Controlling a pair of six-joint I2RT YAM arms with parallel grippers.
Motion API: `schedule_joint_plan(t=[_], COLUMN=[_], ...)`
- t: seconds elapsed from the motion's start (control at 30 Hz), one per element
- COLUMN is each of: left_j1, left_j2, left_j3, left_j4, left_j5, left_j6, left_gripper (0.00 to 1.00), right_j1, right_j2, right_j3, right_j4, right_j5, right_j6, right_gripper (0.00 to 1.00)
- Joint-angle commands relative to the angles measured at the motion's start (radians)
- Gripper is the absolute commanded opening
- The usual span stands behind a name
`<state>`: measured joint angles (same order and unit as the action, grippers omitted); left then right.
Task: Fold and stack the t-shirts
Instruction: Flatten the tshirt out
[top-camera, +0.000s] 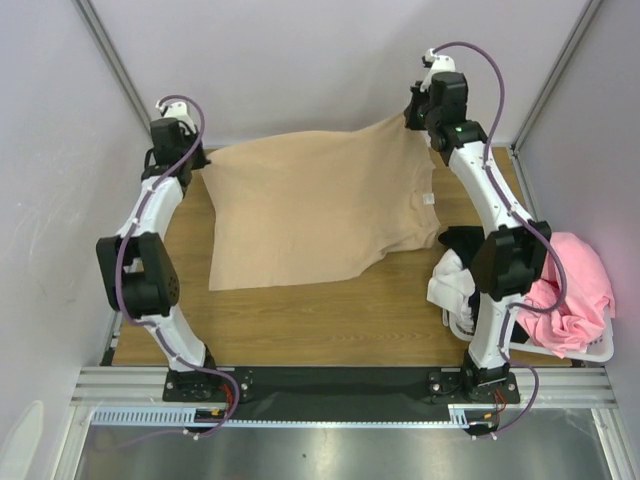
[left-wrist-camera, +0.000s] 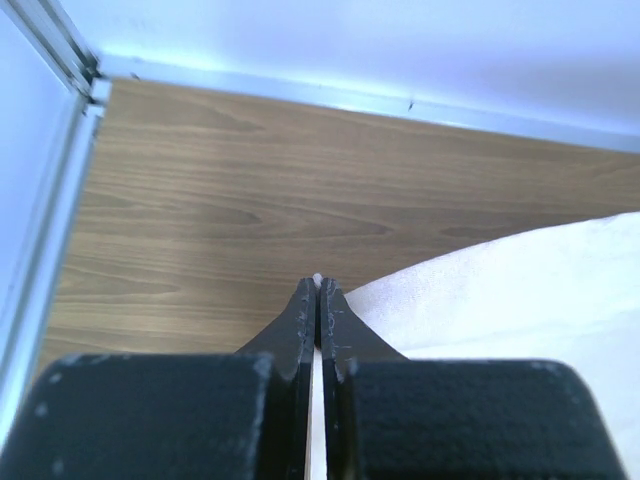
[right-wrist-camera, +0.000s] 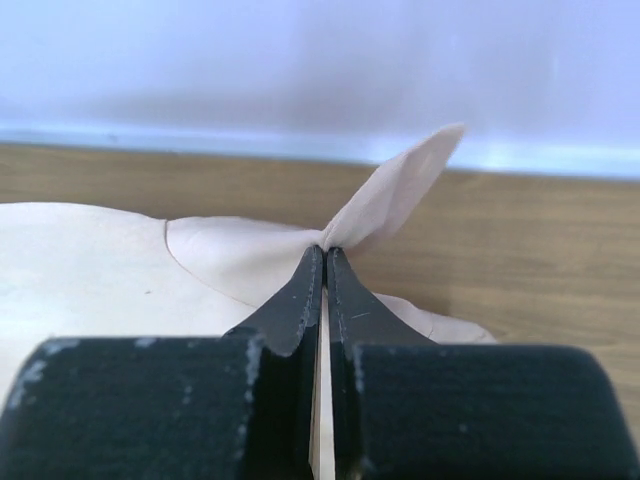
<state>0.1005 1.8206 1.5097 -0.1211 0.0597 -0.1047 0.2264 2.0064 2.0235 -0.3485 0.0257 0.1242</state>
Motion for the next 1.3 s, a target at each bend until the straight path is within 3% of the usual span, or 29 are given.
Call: schedule_joint_plan(t=[0.0,0.67,1.0,1.27], left_j1=[0.008,0.008,0.01,0.01], left_j2=[-0.121,-0.655,-0.805,-0.906], left_j3=[-0.02,-0.031,0.122,0.216], left_j4=[0.049,0.034,-0.155,-0.313], left_j5=[0.002,-0.106,-0.202,-0.284], left_j6=[0.036,0.014,0.025,0.007], left_gripper=[0.01,0.0,0.0,0.0], right_j1=[-0.001,0.079,0.278,0.395], right_j2=[-0.098,-0.578,-0.753,-0.814], right_j3=[-0.006,-0.085,-0.068,0.067], right_j4=[0.051,0.032,-0.026,-0.136], right_j5=[-0.013,0.034,0.195,0.279], right_j6=[-0.034,-0.121,-0.264,-0.308], right_gripper=[0.0,0.0,0.0,0.0])
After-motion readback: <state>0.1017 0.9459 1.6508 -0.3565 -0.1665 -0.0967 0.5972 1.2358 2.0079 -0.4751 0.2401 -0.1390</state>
